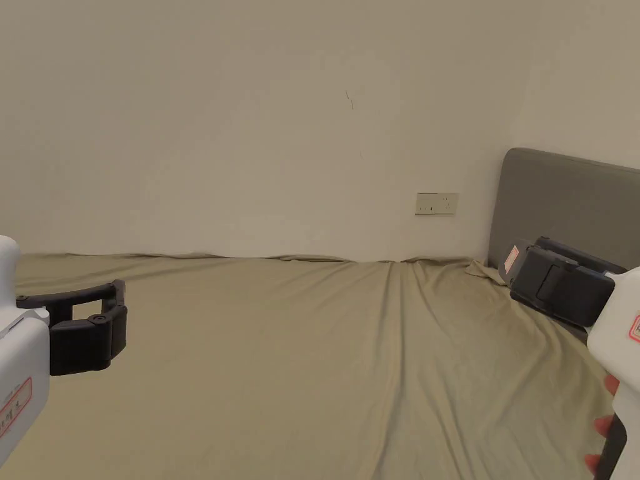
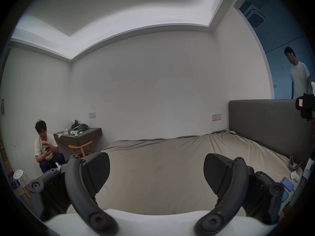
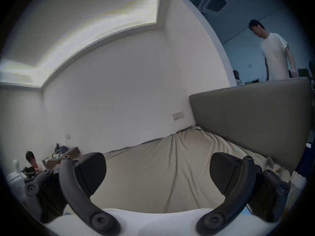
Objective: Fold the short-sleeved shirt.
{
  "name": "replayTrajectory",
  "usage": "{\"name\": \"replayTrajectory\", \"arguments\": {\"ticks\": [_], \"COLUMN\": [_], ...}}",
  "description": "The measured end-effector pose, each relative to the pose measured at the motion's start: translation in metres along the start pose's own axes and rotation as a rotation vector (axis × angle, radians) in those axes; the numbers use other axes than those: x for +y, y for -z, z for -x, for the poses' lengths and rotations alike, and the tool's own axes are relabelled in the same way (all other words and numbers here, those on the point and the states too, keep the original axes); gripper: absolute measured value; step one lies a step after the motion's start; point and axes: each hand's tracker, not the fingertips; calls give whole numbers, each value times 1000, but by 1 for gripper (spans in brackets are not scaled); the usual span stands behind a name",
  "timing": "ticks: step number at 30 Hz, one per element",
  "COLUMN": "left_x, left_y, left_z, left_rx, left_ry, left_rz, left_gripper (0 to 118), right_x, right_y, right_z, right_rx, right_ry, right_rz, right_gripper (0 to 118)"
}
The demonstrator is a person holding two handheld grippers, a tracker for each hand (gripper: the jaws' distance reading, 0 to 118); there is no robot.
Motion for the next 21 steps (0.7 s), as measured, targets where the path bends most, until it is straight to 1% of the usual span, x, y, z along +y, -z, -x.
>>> {"name": "replayTrajectory", "arguments": {"ticks": [1,2,3,4,5,6,7,8,10,11,12,14,15,19,21], "left_x": [0,-1,-1,-2,-2,-2,-2,-2,0,1,2,3,3,3,3], "left_y": [0,1,1,1,1,2,2,2,1,2,2,2,1,1,2], "left_z": [0,0,0,0,1,1,2,2,4,4,4,3,3,2,1], "left_rx": [-1,-3,-5,-5,1,6,8,12,11,8,9,16,18,21,27], "left_ry": [1,3,6,10,12,10,6,-4,-20,-22,-22,-15,-13,-5,-2], "left_rz": [2,2,1,0,0,-4,-9,-14,-24,-24,-24,-28,-31,-36,-38], "left_gripper": [116,116,116,116,116,116,116,116,116,116,116,116,116,116,116], "right_x": [0,0,-1,-2,-3,-3,-6,-8,-12,-16,-19,-23,-23,-22,-22], "right_y": [0,-2,-5,-7,-8,-9,-10,-11,-8,-5,-4,-1,0,5,5], "right_z": [1,3,7,13,17,17,18,20,25,27,28,29,29,21,20], "right_rx": [24,45,45,12,-3,41,61,61,126,139,135,80,70,84,74], "right_ry": [-23,-67,-118,-164,-192,-202,-209,-218,-260,-274,-287,-311,-314,-294,-303], "right_rz": [-12,-53,-97,-126,-140,-147,-152,-143,-80,-64,-73,-92,-87,-57,-57], "right_gripper": [118,118,118,118,118,118,118,118,118,118,118,118,118,118,118]}}
